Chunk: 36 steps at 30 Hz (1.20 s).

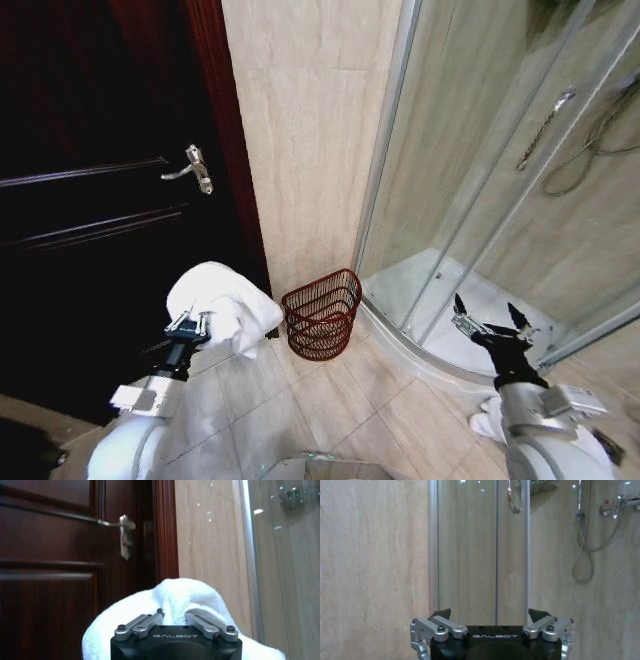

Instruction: Discard the used towel into the hamper.

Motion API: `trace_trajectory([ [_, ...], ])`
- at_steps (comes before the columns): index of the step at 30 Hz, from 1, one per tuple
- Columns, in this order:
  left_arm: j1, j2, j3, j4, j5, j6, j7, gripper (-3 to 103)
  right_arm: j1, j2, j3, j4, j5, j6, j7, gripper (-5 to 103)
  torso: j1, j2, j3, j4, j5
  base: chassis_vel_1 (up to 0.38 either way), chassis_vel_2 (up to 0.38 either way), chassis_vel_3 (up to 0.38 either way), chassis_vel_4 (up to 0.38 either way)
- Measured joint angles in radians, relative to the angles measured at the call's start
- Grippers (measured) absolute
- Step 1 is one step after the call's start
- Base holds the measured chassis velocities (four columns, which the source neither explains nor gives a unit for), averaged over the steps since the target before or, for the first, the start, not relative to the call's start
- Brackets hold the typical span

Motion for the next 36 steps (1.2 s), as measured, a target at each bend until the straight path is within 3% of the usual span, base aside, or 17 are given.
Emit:
trace_trajectory([
  [10, -0.072, -0.002, 0.017, 0.055, 0.017, 0.045, -0.004, 5, -0.011, 0.028, -0.019, 0.000, -0.016, 0.094, -0.078, 100, -0.017, -0.041, -0.024, -0.0001, -0.0001, 0.000, 0.000, 0.000, 0.000],
  [18, -0.134, 0.022, 0.048, 0.087, -0.002, 0.102, -0.004, 5, -0.013, 0.030, -0.016, -0.009, -0.015, 0.113, -0.083, 100, -0.031, -0.075, -0.045, -0.0001, -0.0001, 0.000, 0.000, 0.000, 0.000],
  [36, -0.147, 0.007, 0.052, 0.133, 0.012, 0.065, 0.007, 5, 0.002, 0.030, -0.027, -0.040, -0.040, 0.120, -0.077, 100, -0.059, -0.151, -0.092, 0.0000, 0.0000, 0.000, 0.000, 0.000, 0.000],
])
